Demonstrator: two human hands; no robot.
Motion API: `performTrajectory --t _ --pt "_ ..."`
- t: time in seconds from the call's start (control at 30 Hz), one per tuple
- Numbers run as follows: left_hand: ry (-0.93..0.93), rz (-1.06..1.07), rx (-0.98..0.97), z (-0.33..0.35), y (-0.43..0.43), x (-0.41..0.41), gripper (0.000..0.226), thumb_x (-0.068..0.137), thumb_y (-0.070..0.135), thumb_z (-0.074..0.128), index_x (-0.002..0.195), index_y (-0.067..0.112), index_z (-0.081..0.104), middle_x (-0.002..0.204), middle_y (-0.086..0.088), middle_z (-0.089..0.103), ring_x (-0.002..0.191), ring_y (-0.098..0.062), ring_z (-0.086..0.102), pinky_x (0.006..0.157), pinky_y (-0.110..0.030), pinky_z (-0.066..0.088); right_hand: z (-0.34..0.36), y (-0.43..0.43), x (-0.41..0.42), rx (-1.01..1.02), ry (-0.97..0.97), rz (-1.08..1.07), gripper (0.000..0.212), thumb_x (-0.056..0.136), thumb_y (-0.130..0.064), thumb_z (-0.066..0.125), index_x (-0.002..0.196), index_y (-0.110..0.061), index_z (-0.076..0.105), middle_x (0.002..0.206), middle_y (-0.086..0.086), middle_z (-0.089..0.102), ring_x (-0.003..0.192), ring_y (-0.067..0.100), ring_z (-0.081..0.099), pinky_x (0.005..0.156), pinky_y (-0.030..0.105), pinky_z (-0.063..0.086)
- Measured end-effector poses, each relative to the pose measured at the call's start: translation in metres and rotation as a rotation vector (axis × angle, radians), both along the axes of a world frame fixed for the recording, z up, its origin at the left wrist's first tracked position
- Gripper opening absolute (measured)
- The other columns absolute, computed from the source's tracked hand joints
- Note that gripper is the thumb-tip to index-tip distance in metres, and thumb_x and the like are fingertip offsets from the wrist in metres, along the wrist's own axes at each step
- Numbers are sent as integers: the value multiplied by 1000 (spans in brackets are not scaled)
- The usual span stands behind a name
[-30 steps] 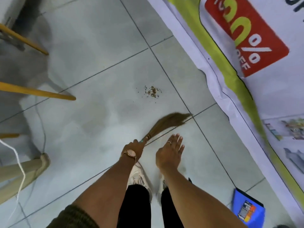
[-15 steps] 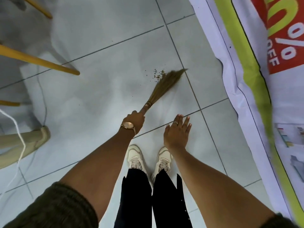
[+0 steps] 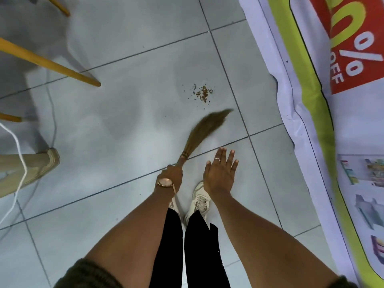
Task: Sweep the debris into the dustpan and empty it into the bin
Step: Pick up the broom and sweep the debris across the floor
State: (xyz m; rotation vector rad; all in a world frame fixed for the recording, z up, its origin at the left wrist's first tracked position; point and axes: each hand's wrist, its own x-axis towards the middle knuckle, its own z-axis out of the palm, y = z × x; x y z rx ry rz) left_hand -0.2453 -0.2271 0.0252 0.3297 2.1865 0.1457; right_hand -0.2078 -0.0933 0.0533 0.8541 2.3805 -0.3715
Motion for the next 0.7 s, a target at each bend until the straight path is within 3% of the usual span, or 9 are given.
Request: performTrajectory --t 0.2,0.33,0.47,0.57,0.7 --pt "78 36 -25 -13 -1 -45 50 103 24 33 152 19 24 120 -23 57 107 -40 61 88 -45 49 -9 -11 -9 -27 55 -13 60 103 -28 29 153 -5 6 163 8 7 151 29 -6 124 46 0" --pt "111 65 92 8 -2 -73 56 103 29 34 154 33 11 115 -24 56 102 -43 60 85 -45 49 0 -17 -13 -40 48 -19 59 103 -28 26 153 -5 4 163 8 5 151 29 -7 124 46 -1" --pt "193 209 160 31 -26 -82 57 100 32 40 151 38 16 109 -23 59 100 -45 59 82 -46 48 15 -25 -13 -65 65 -19 60 103 -28 26 154 -5 5 163 9 6 151 29 -6 124 46 0" --pt "258 354 117 28 -55 -83 58 99 29 45 151 33 22 110 -26 62 102 -47 58 83 -47 48 21 -29 -13 -82 61 4 60 103 -29 25 154 -5 3 164 8 3 151 28 -7 124 46 0" --pt "210 500 -29 4 -82 -79 57 100 27 44 152 28 21 119 -30 59 103 -48 58 89 -48 48 12 -30 -15 -100 46 87 59 103 -28 23 153 -6 0 164 8 1 151 28 -10 124 45 -2"
